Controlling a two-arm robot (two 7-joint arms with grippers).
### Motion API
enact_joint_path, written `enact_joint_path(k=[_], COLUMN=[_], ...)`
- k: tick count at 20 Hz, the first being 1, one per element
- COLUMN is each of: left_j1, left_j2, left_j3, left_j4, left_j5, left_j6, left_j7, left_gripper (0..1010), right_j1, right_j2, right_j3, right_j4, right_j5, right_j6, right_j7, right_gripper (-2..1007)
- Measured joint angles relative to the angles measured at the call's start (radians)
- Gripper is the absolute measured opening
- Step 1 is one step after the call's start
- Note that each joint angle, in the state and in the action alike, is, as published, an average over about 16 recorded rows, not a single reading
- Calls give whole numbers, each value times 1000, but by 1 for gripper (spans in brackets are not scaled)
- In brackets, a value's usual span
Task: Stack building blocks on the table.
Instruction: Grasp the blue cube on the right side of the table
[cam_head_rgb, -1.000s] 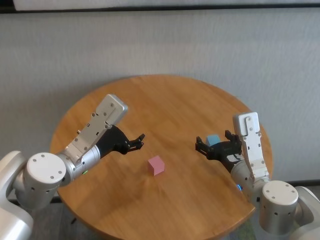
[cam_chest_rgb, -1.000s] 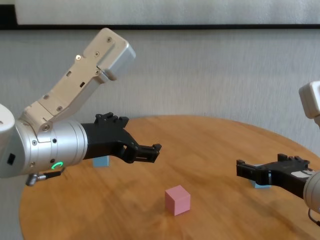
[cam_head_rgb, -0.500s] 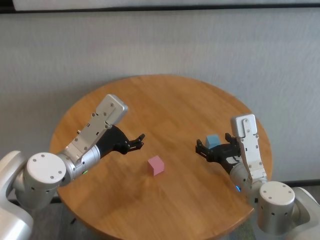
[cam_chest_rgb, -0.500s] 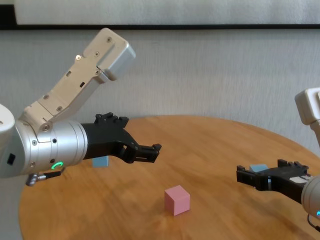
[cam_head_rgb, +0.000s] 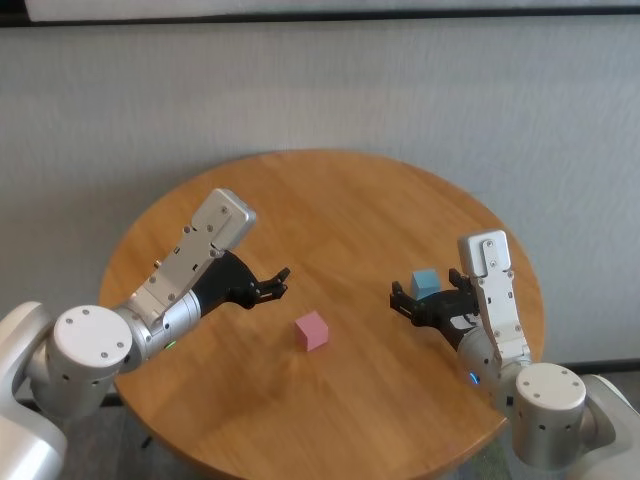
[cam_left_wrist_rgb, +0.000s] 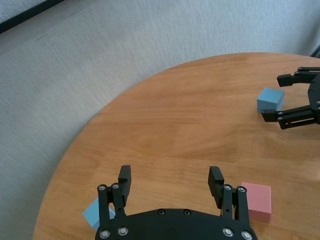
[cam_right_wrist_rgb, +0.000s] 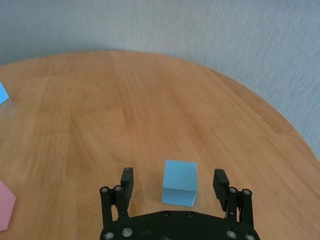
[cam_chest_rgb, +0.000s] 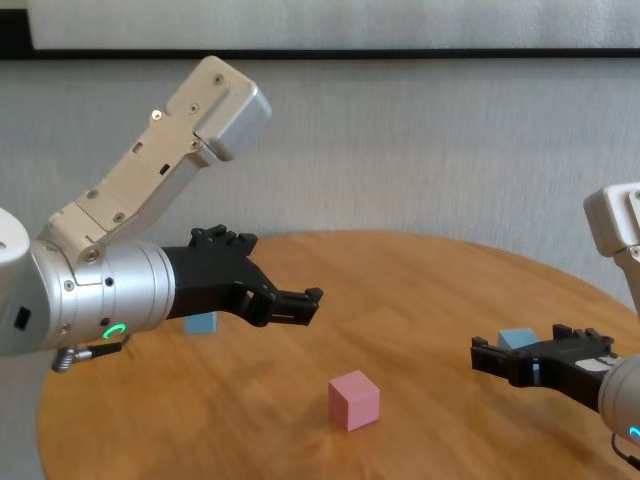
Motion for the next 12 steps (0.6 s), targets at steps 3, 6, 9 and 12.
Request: enact_joint_path(k=[3,6,9,12], left_j1=[0,0,0,0], left_j2=[0,0,0,0], left_j3=[0,0,0,0], left_j4=[0,0,0,0], left_j5=[0,0,0,0], left_j6=[0,0,0,0], left_j7=[0,0,0,0], left_gripper=[1000,1000,1000,1000], right_j1=[2,5,8,10], right_j2=[-5,-10,-15,-19], right_j3=[4,8,12,16], right_j4=[8,16,23,29], right_j5=[-7,-13,-19,-25], right_j6=[-2,-3,-3,-2], right_j7=[3,5,7,8], right_gripper=[1005,1005,1005,1005])
